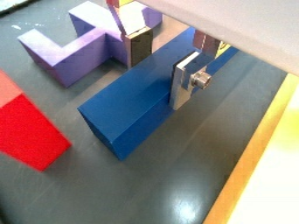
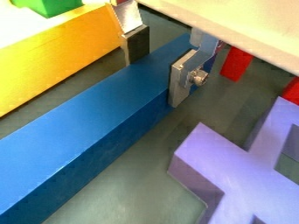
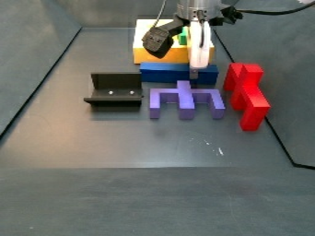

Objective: Pick up the blue object. Move up. Move to above the board. Insert the blue object.
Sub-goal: Pick up the blue object.

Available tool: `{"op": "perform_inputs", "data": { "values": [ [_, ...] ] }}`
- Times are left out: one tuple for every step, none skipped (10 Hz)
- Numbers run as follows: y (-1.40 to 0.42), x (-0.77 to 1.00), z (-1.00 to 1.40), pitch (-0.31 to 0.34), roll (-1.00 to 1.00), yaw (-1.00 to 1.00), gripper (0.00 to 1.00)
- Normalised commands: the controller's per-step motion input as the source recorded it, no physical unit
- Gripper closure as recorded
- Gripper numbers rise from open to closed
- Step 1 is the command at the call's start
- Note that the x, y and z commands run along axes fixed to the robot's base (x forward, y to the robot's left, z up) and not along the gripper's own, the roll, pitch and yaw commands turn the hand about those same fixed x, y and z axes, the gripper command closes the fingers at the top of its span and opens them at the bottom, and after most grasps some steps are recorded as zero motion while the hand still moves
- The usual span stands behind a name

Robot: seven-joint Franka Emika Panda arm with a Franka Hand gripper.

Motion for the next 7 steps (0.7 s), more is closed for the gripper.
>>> {"op": "perform_inputs", "data": {
  "values": [
    [0.0, 0.0, 0.0, 0.0, 0.0, 0.0, 1.0],
    [0.0, 0.0, 0.0, 0.0, 0.0, 0.0, 1.0],
    [0.0, 0.0, 0.0, 0.0, 0.0, 0.0, 1.0],
    [0.0, 0.0, 0.0, 0.0, 0.0, 0.0, 1.0],
    [0.0, 0.0, 0.0, 0.0, 0.0, 0.0, 1.0],
    [0.0, 0.0, 0.0, 0.0, 0.0, 0.0, 1.0],
    [0.0, 0.0, 0.0, 0.0, 0.0, 0.0, 1.0]
  ]
}}
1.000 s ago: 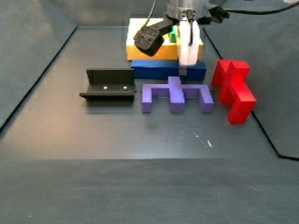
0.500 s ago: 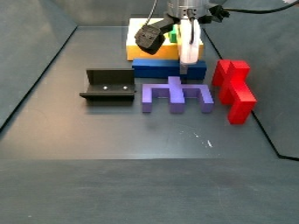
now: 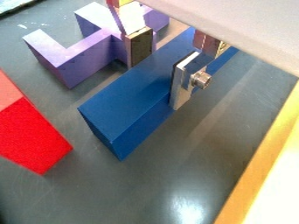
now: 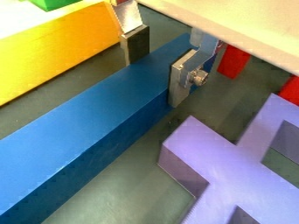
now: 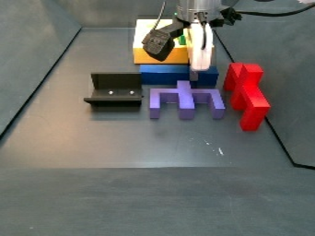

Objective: Pick up the blue object. Move up. Move to above the board. Insert the blue object.
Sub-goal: Pick up the blue object, then move up, then move to above the board.

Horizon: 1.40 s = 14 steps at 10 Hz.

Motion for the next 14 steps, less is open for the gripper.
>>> {"op": "perform_inputs", "data": {
  "values": [
    [0.0, 0.0, 0.0, 0.0, 0.0, 0.0, 1.0],
    [0.0, 0.0, 0.83, 0.0, 0.0, 0.0, 1.0],
    [-0.01, 0.03, 0.82, 0.009, 0.0, -0.04, 1.0],
    [-0.01, -0.01, 0.66, 0.069, -0.01, -0.04, 1.0],
    [0.0, 0.03, 0.29, 0.073, -0.05, -0.02, 1.0],
    [0.0, 0.0, 1.4, 0.0, 0.0, 0.0, 1.0],
    [0.0, 0.0, 1.4, -0.008, 0.0, 0.0, 1.0],
    [0.0, -0.04, 1.4, 0.014, -0.04, 0.0, 1.0],
    [0.01, -0.02, 1.4, -0.006, -0.07, -0.01, 1.0],
    [0.01, 0.01, 1.4, 0.024, -0.08, -0.01, 1.0],
    [0.0, 0.0, 1.4, 0.07, -0.07, -0.01, 1.0],
    [0.01, -0.01, 1.4, 0.062, -0.06, -0.01, 1.0],
    [0.01, 0.01, 0.78, 0.056, -0.06, -0.01, 1.0],
    [0.01, 0.04, 0.29, 0.058, -0.06, -0.01, 1.0]
  ]
}}
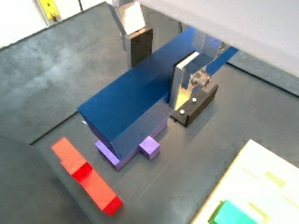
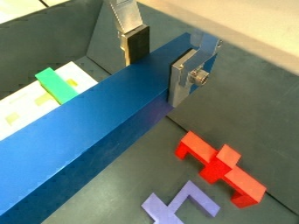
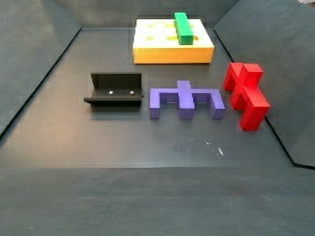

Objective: Pick up the blue object. Move up. Move to above the board. Insert the blue object.
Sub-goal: Move to above the board.

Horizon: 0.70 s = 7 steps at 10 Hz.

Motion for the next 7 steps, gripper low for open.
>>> {"op": "perform_inputs", "data": {
  "values": [
    [-1.4, 0.48, 0.32, 0.019, 0.0, 1.0, 1.0],
    [-1.4, 0.47, 0.3, 0.023, 0.0, 1.0, 1.0],
    [-1.4, 0.51, 0.29, 0.039, 0.01, 1.0, 1.0],
    [-1.4, 0.56, 0.3, 0.047, 0.01, 1.0, 1.0],
    [-1.4, 0.55, 0.31, 0.057, 0.01, 1.0, 1.0],
    [-0.89, 0.37, 0.2, 0.065, 0.02, 1.0, 1.0],
    [-0.4, 0.22, 0.1, 0.073, 0.02, 1.0, 1.0]
  ]
}}
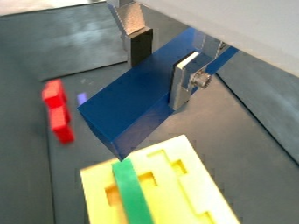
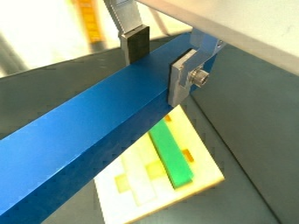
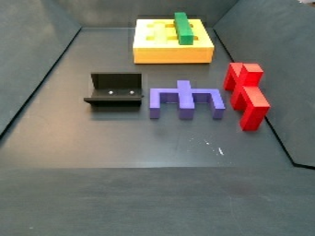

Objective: Pick up the blue object. Move up. Move to above the board. Insert the blue object.
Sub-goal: Move to above the board.

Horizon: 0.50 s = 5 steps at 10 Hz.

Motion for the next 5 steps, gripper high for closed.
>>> {"op": "perform_inputs", "data": {
  "values": [
    [-0.24, 0.14, 0.07, 0.073, 0.02, 1.0, 1.0],
    [-0.17, 0.09, 0.05, 0.076, 0.03, 1.0, 1.0],
    [-0.11, 0.07, 0.04, 0.082, 0.03, 1.0, 1.0],
    [-0.07, 0.08, 0.03, 0.091, 0.03, 1.0, 1.0],
    [-0.05, 0.08, 0.02, 0.102, 0.04, 1.0, 1.0]
  ]
}}
